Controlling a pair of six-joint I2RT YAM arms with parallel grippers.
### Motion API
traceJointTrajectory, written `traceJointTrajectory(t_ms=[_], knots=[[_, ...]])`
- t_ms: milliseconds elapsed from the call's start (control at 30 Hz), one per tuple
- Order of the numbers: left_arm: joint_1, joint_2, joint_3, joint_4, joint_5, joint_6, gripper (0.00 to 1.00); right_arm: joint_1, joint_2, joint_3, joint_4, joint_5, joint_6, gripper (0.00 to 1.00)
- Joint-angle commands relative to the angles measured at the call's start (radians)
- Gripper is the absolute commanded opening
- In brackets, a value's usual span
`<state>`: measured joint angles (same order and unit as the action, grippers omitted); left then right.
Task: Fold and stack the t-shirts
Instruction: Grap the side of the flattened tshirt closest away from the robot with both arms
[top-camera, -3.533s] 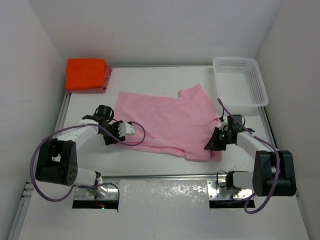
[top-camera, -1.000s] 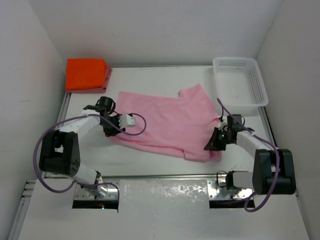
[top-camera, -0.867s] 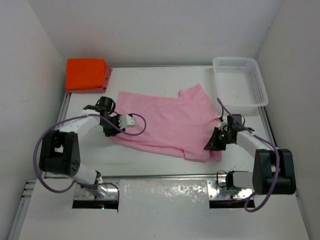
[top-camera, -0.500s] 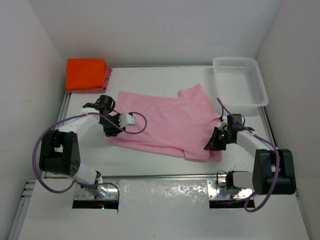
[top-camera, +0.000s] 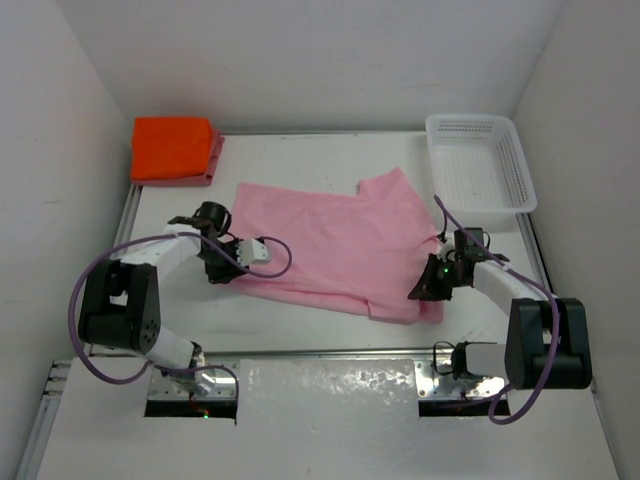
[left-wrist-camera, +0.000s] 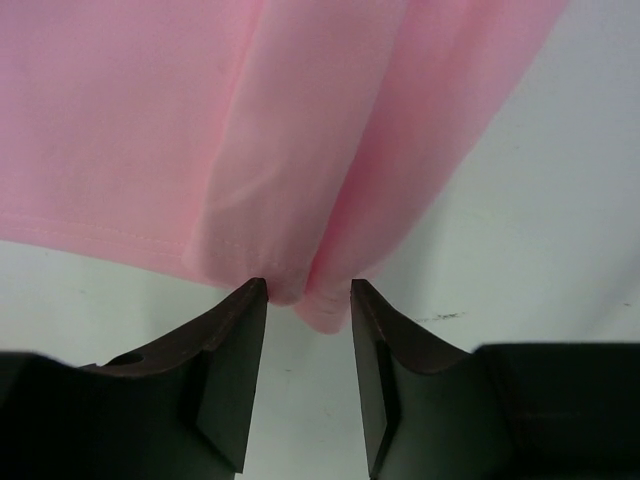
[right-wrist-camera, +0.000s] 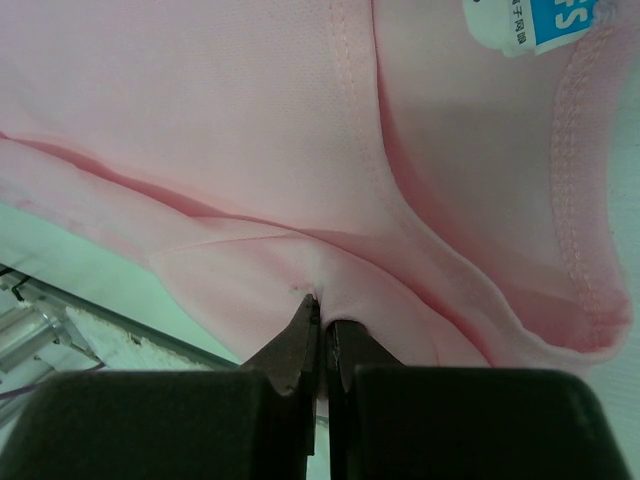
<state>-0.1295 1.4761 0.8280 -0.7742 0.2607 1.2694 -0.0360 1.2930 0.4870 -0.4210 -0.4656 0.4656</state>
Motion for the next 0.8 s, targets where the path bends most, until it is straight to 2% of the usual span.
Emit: traceJointTrajectory(t_ms=[0, 400, 500, 533, 567, 667, 767], knots=[[-0.004, 0.004, 0.010, 0.079, -0.008, -0.024, 0.36, -0.001, -0.009, 0.038, 0.007, -0.002, -0.016, 0.00], [-0.005, 0.000, -0.006, 0.136, -0.009, -0.038, 0.30, -0.001, -0.011, 0.036, 0.007, -0.001, -0.015, 0.00], [-0.004, 0.000, -0.023, 0.165, -0.021, -0.057, 0.18, -0.001, -0.011, 0.038, 0.005, 0.001, -0.015, 0.00], [-0.005, 0.000, -0.026, 0.186, -0.024, -0.073, 0.05, -0.001, -0.009, 0.039, 0.007, -0.001, -0.015, 0.00], [-0.005, 0.000, -0.027, 0.196, -0.029, -0.082, 0.00, -0.001, -0.011, 0.039, 0.007, 0.001, -0.015, 0.00], [-0.004, -0.014, -0.026, 0.202, -0.021, -0.113, 0.00, -0.001, -0.009, 0.045, -0.001, -0.001, -0.018, 0.00], [-0.004, -0.042, 0.003, 0.132, -0.021, -0.148, 0.00, -0.001, -0.041, 0.051, -0.015, -0.010, -0.044, 0.00]])
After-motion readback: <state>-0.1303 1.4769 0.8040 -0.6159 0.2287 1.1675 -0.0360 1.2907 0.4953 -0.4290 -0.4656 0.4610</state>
